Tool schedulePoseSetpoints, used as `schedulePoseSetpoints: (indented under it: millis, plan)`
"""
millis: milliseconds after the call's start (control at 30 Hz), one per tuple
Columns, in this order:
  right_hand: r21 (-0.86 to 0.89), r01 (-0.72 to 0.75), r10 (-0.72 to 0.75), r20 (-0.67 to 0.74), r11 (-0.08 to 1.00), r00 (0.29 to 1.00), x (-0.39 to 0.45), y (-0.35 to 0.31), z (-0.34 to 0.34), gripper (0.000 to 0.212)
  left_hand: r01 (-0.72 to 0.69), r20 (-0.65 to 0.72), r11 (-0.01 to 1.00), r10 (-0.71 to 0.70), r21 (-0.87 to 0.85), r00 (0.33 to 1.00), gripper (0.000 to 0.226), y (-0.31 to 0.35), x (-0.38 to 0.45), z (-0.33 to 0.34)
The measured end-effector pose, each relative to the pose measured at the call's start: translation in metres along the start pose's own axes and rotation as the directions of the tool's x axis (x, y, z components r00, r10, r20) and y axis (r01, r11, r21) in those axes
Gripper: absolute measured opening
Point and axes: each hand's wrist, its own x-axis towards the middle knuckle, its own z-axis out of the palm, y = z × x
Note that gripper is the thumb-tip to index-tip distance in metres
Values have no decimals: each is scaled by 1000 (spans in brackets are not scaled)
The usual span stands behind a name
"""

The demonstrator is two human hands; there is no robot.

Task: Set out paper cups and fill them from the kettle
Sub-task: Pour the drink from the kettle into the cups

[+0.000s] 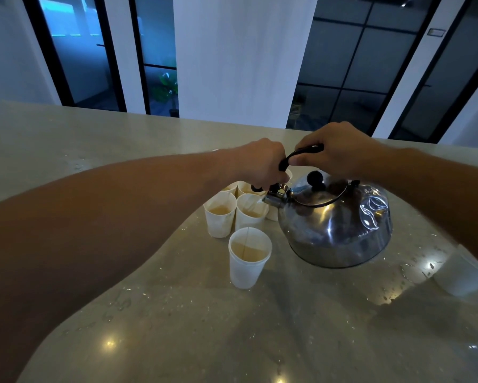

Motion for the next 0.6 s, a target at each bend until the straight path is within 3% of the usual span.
schedulePoseSetpoints:
  millis: [433, 600]
  plan:
    - [65, -76, 76, 1, 995, 997, -8, 2, -3, 28, -17, 12, 999, 16, 39, 1000, 24, 2, 5, -5]
    - [43, -182, 183, -18, 982, 983, -17, 13, -7, 44, -69, -33, 992, 73, 102, 997, 19, 17, 16, -10]
